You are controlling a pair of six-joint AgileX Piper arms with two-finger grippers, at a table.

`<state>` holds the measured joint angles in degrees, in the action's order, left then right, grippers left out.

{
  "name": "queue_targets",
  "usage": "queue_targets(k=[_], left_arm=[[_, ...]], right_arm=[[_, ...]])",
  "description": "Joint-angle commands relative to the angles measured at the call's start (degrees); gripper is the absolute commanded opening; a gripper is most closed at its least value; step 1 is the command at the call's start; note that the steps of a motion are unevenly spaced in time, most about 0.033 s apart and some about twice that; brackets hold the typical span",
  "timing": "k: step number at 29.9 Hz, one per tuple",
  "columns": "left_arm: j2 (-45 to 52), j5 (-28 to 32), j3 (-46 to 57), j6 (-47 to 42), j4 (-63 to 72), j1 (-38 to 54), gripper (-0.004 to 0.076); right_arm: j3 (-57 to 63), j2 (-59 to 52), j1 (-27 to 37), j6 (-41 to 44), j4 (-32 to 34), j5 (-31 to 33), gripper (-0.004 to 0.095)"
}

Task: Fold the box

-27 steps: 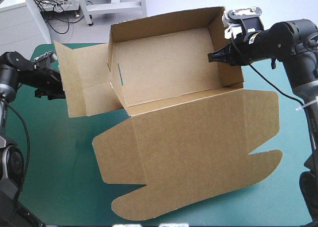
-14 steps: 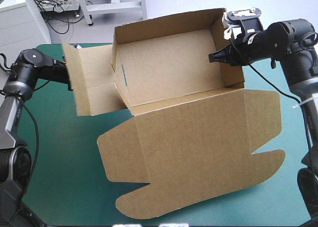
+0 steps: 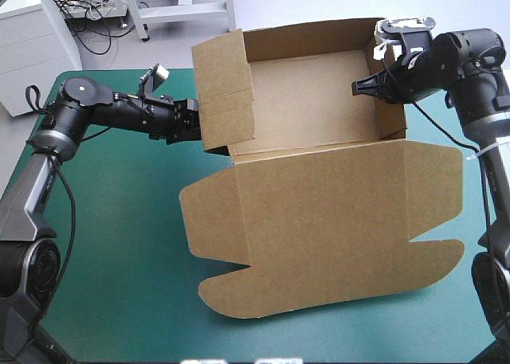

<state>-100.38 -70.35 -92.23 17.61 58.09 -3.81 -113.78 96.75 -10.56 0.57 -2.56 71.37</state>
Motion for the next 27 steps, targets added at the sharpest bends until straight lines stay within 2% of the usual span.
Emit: queue_targets(k=[1, 20, 27], left_arm=[[2.92, -4.14, -1.53, 1.68, 6.28, -1.42, 0.0473], [2.92, -4.14, -1.53, 9.93, 22.63, -1.53, 0.047], [2.92, -4.14, -1.53, 10.07, 23.16, -1.53, 0.047]], right_arm=[[-1.73, -2.59, 0.32, 0.33, 0.66, 0.03, -0.0022], [-1.73, -2.5, 0.32, 0.43, 4.43, 0.03, -0.0022], [-1.73, -2.5, 0.32, 0.56, 4.43, 0.03, -0.0022]])
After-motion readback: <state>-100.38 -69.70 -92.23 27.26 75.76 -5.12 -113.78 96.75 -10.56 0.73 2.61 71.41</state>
